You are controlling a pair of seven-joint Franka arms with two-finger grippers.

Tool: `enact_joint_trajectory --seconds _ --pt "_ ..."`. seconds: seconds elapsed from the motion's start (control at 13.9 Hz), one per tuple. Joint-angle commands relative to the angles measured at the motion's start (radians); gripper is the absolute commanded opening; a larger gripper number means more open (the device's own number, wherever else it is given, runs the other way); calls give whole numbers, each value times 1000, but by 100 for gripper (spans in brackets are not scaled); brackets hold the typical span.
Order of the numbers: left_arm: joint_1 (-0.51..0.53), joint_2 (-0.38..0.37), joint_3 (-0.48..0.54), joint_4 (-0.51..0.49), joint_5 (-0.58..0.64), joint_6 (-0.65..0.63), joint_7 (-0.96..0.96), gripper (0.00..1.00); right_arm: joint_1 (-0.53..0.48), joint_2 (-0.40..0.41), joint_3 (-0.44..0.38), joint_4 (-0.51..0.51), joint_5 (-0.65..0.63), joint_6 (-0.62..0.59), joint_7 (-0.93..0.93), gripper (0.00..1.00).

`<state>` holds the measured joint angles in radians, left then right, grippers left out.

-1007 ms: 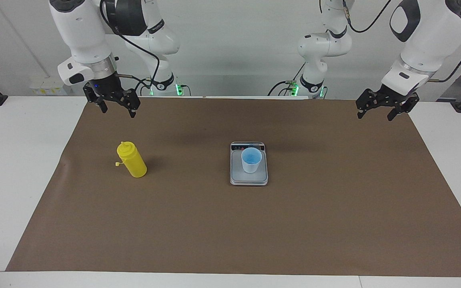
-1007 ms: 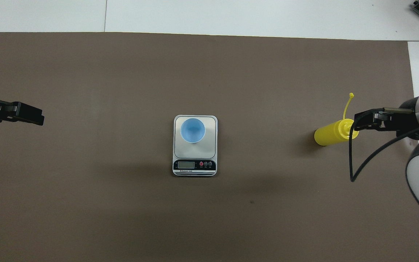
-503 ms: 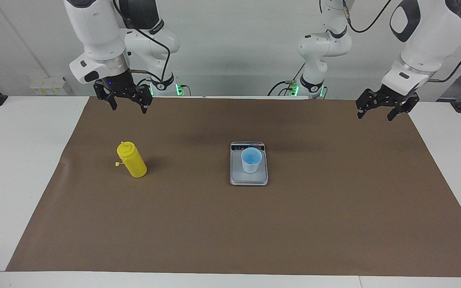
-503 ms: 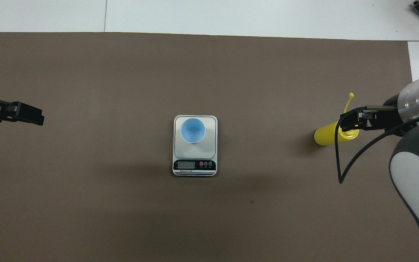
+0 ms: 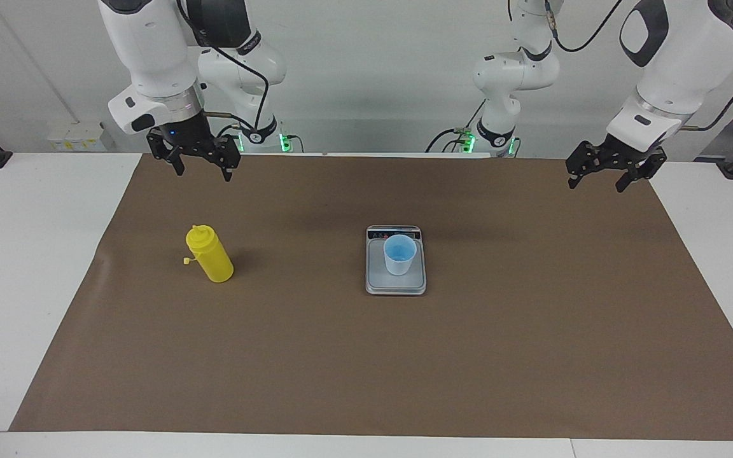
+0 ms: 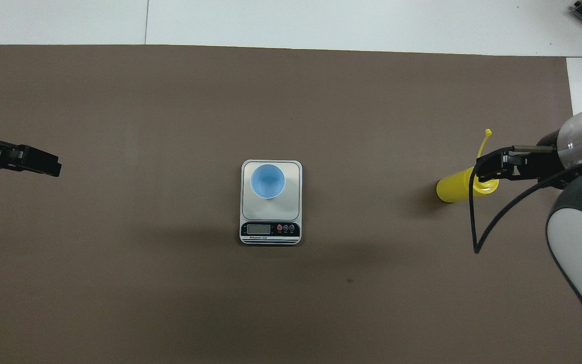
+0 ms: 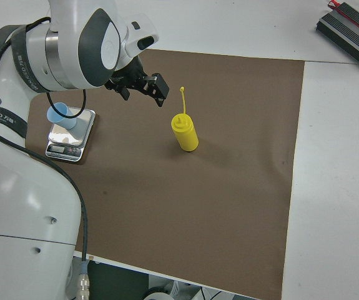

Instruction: Pour seasoning into cup on scale with both arms

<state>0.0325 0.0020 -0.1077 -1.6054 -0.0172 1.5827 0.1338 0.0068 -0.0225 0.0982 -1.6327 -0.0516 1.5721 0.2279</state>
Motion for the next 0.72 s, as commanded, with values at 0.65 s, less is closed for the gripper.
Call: enact_joint_trajectory --seconds 0.65 --pt "10 -30 -6 -41 10 23 -29 100 -19 -8 1 -33 27 51 -101 100"
